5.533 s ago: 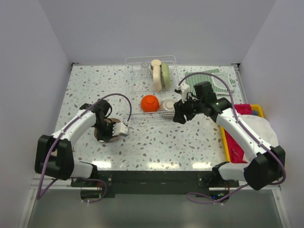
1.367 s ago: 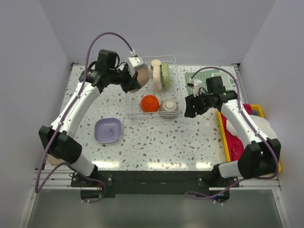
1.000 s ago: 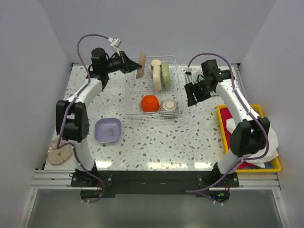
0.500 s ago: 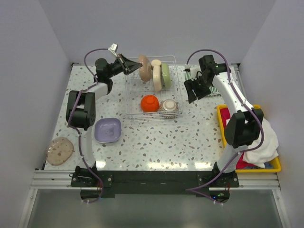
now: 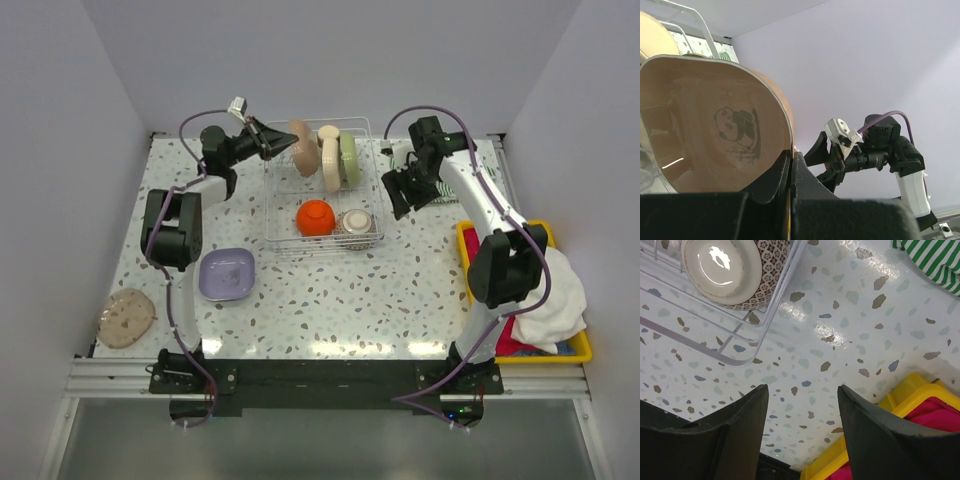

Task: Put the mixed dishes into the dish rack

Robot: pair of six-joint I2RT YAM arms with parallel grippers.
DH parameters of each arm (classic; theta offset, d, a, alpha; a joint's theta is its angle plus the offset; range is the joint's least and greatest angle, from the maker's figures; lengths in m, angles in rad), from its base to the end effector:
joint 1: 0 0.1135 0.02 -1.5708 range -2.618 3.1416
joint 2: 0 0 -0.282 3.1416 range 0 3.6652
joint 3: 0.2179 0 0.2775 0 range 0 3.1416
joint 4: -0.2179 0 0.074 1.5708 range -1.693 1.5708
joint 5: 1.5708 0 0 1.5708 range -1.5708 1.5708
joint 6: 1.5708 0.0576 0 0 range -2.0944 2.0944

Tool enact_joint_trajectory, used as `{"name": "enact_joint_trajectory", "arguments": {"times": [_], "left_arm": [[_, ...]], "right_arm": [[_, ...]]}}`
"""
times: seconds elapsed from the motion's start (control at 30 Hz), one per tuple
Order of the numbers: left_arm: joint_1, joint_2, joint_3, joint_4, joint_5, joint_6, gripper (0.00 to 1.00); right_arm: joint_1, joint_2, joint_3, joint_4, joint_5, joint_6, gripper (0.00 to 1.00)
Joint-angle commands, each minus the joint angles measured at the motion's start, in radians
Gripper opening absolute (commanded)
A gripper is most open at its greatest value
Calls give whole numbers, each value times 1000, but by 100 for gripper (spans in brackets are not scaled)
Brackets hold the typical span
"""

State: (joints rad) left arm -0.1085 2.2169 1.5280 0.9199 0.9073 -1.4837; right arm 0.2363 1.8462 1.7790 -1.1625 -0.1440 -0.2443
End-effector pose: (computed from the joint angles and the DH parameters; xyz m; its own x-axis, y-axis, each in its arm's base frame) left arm 0.5355 -0.1040 0.2378 -0.8062 -0.5294 -0.2644 0.2989 0.0213 -0.9541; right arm 0.4014 0.1052 0.3031 -0.8217 -0.4441 -0.3573 -0.4917 0.8693 0.0503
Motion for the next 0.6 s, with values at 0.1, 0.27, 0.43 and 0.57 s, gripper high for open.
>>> {"name": "enact_joint_trajectory", "arguments": {"times": [0.1,0.27,0.43,0.57], "left_arm": [[-28,23,37,92,-22,-52,0],[-39,20,38,73,-34,-41,0],[-49,47,37,14,-61,-30,0],[-60,76,44,26,-71,-29,0]], "right_arm": [[27,-41,13,-20,29,-26,61],[31,-51,4,-23,32,-27,61],[37,-59,-9,-34,30,-32,61],[44,-44,14,-49,34,-38,61]]}}
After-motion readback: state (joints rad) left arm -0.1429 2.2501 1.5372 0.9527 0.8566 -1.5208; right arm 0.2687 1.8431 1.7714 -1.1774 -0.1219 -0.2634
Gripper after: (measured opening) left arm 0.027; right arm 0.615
